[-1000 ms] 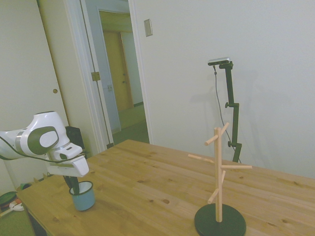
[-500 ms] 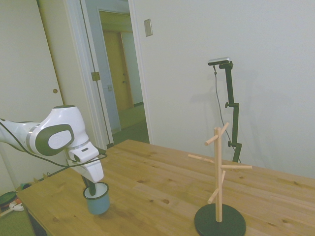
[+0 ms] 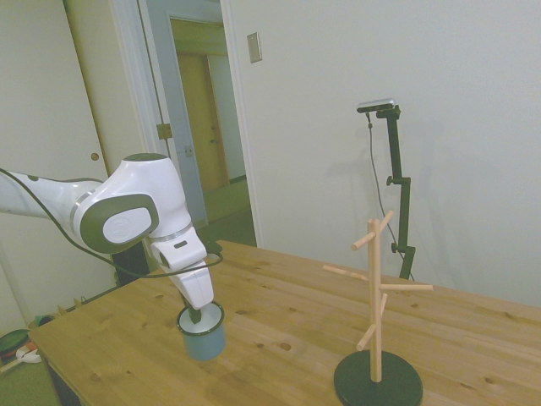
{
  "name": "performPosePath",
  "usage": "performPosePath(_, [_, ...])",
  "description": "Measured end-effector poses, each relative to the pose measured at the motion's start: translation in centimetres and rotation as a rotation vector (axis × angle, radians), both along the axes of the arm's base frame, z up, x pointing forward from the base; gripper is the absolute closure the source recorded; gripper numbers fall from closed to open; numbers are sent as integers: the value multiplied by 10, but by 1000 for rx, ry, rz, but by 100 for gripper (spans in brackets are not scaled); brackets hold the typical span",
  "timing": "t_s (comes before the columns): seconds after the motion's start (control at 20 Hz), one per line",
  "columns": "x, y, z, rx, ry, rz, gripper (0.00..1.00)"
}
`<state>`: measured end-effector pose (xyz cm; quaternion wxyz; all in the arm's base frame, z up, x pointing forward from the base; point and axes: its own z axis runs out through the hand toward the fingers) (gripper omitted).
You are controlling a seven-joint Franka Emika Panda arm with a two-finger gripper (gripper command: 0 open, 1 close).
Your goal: Hang the mug
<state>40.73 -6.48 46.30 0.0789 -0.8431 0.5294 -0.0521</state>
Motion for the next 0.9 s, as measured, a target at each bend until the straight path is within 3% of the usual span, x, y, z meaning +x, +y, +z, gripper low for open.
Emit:
performPosePath(0.55, [2,-71,42,5,-27,-50,100])
performPosePath(0.9, [-8,-120,55,11,-35,-79,100])
